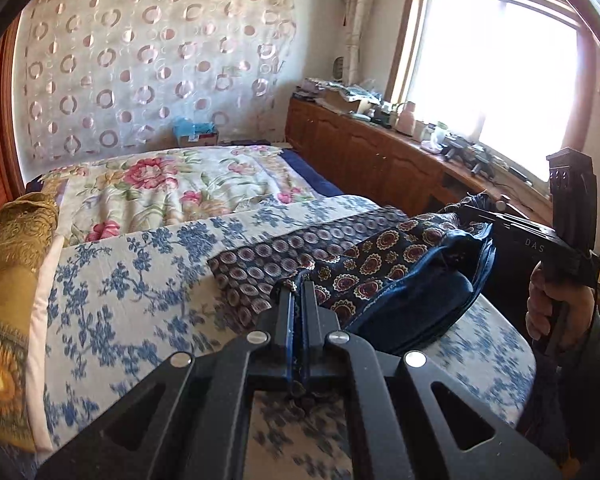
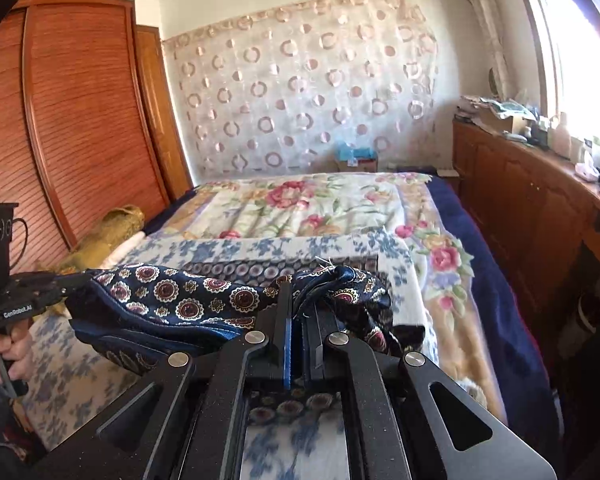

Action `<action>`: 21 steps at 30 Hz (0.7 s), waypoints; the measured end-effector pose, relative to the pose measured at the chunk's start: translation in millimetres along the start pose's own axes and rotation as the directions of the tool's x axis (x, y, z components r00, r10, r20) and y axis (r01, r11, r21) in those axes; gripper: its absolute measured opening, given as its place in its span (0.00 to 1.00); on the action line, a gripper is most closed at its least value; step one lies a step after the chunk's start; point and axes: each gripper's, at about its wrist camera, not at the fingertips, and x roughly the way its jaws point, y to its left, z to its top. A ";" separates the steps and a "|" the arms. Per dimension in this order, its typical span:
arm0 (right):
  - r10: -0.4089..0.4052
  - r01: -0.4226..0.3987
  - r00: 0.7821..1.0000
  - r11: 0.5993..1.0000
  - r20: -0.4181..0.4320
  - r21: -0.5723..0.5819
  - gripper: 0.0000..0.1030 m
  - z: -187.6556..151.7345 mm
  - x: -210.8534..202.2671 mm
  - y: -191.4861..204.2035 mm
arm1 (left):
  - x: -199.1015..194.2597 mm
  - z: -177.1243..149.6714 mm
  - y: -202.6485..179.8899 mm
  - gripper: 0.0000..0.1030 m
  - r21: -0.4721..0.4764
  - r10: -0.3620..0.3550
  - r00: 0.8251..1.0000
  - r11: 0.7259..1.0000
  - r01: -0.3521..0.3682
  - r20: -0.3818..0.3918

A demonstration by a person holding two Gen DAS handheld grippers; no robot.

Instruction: Fold small clothes

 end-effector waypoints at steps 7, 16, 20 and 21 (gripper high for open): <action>-0.007 0.005 0.998 1.000 -0.057 -0.027 0.01 5.7 49.6 -15.0 | 35.0 13.6 14.8 0.00 -0.001 0.026 0.999 1.000 -0.026 -0.036; -0.011 0.008 0.995 0.999 -0.102 -0.033 0.05 5.5 75.7 -24.6 | 63.8 13.1 27.8 0.01 -0.015 0.016 0.993 1.000 -0.018 -0.115; -0.029 0.026 0.993 0.999 -0.113 -0.029 0.16 6.1 79.0 -27.9 | 58.1 7.2 32.6 0.22 -0.027 -0.005 0.994 1.000 0.003 -0.108; -0.038 0.035 0.994 0.999 -0.107 -0.030 0.23 6.6 76.9 -28.8 | 55.4 6.6 33.7 0.36 -0.029 -0.010 0.995 1.000 0.007 -0.103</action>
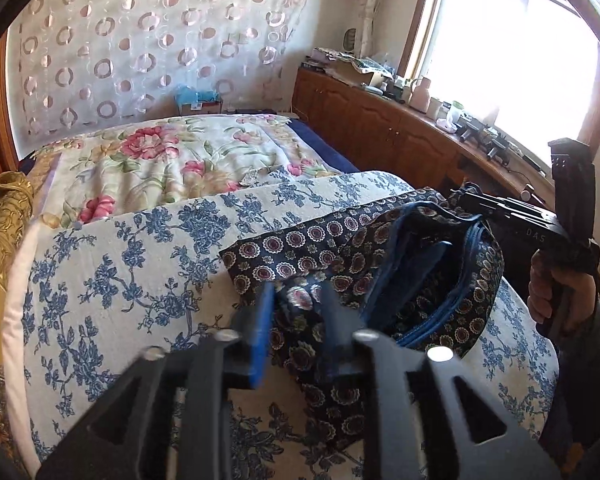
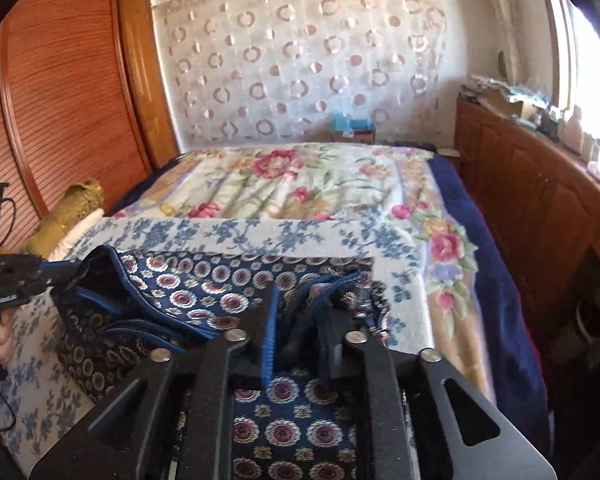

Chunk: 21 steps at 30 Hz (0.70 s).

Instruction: Fold small clothes

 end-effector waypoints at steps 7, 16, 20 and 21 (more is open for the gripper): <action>-0.058 0.059 0.997 0.998 0.055 -0.016 0.47 7.6 -26.3 -6.4 | -19.5 -9.0 5.4 0.54 0.017 -0.018 1.000 1.000 0.018 0.011; -0.073 0.069 0.997 0.992 -0.032 -0.104 0.51 -6.6 -11.7 -15.7 | -3.4 -13.3 11.3 0.55 0.035 0.003 0.999 0.999 -0.001 -0.052; -0.037 0.024 0.996 0.989 -0.086 -0.146 0.50 -1.7 13.1 -8.9 | 11.6 -3.1 10.2 0.55 0.044 0.009 0.997 0.999 -0.006 -0.074; -0.024 0.009 0.995 0.988 -0.093 -0.156 0.46 0.0 17.7 -7.3 | 15.2 -0.1 10.6 0.55 0.043 0.012 0.997 0.999 -0.008 -0.079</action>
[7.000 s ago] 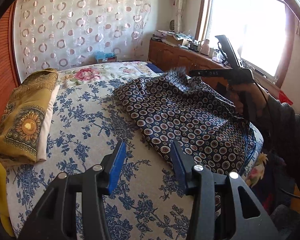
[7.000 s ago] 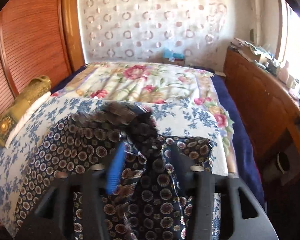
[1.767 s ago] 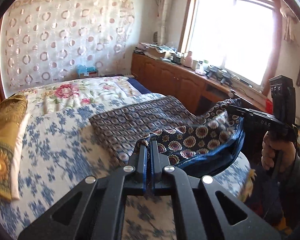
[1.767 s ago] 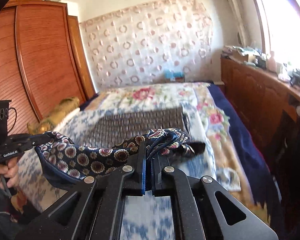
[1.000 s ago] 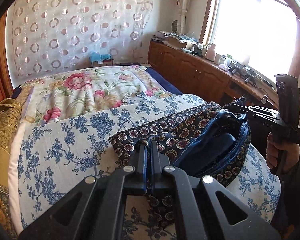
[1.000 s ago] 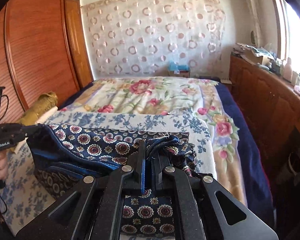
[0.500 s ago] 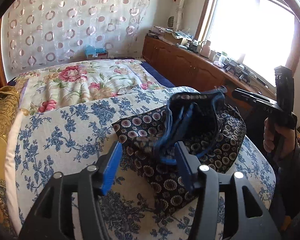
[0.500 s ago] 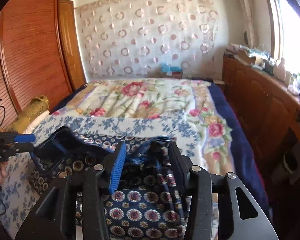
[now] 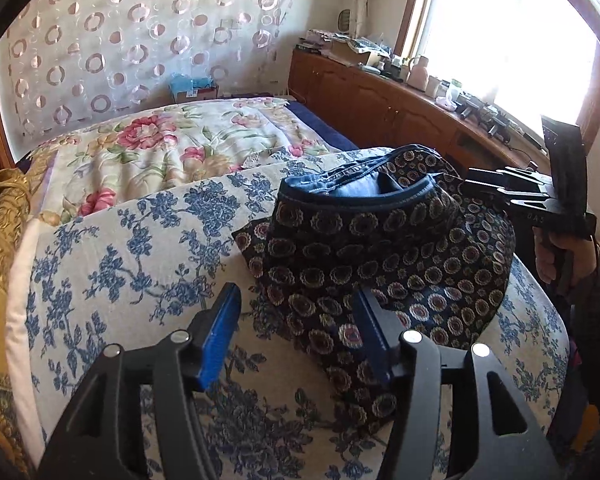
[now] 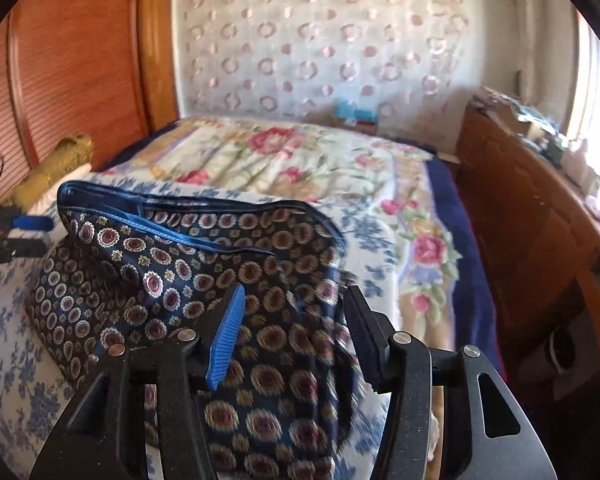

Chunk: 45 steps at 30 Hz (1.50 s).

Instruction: Fold small clothes

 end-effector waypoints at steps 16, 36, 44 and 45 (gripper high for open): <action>0.062 -0.063 0.998 0.998 -0.029 -0.018 0.00 8.2 14.7 -4.7 | 21.4 27.3 5.8 0.55 -0.020 0.004 0.999 1.000 -0.003 0.042; -0.039 0.038 0.998 0.999 0.049 0.018 0.06 24.2 -4.3 -12.6 | 21.9 27.2 18.4 0.55 -0.051 0.048 0.997 0.998 -0.045 0.066; -0.025 0.027 0.997 0.999 -0.066 0.028 0.31 2.7 4.7 -7.0 | 31.2 23.4 10.7 0.55 -0.023 0.024 0.999 0.999 -0.023 0.039; -0.023 0.025 0.997 0.999 -0.075 0.027 0.12 0.7 4.8 -6.4 | 32.3 23.5 11.1 0.55 -0.024 0.025 0.999 0.999 -0.025 0.036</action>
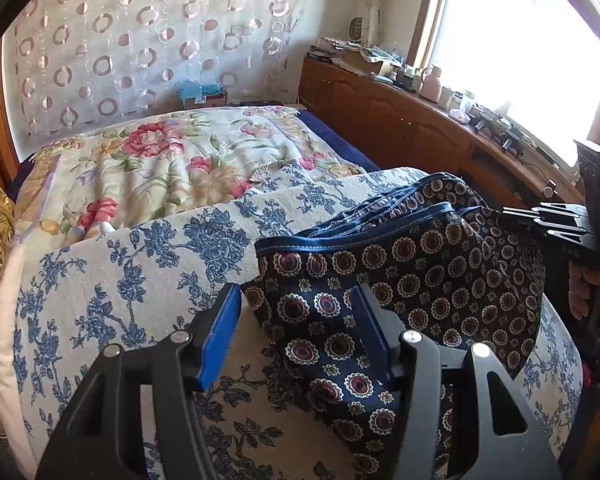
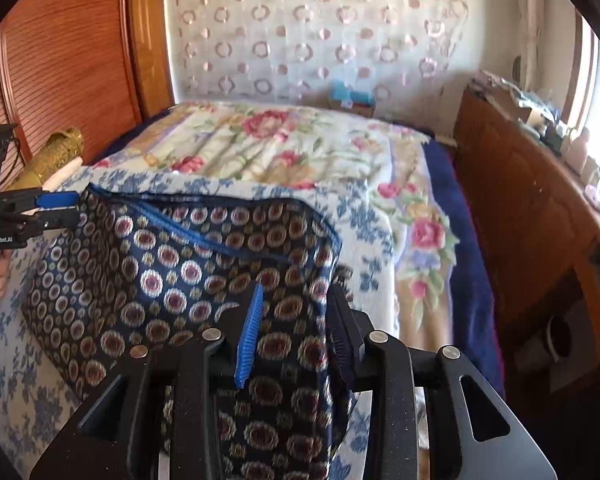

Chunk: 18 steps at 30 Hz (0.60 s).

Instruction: Fold small clothes

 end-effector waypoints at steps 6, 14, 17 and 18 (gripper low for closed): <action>-0.063 0.065 0.992 0.998 0.105 -0.014 0.00 1.6 -14.6 6.2 | 0.4 -1.4 -0.2 0.55 -0.006 0.001 1.000 1.000 -0.001 0.009; -0.142 0.140 0.988 0.990 0.065 0.023 0.00 8.8 12.9 -13.8 | 10.4 -3.2 5.8 0.55 -0.026 0.011 0.999 1.000 -0.012 -0.036; -0.125 0.124 0.990 0.992 0.067 0.018 0.00 4.6 9.8 -11.6 | 19.8 -5.4 10.1 0.55 -0.057 -0.012 0.997 0.998 0.008 -0.070; -0.124 0.123 0.989 0.992 0.074 0.025 0.00 3.7 6.2 -12.0 | 22.6 -6.1 11.5 0.50 -0.070 -0.028 0.997 0.997 0.022 -0.078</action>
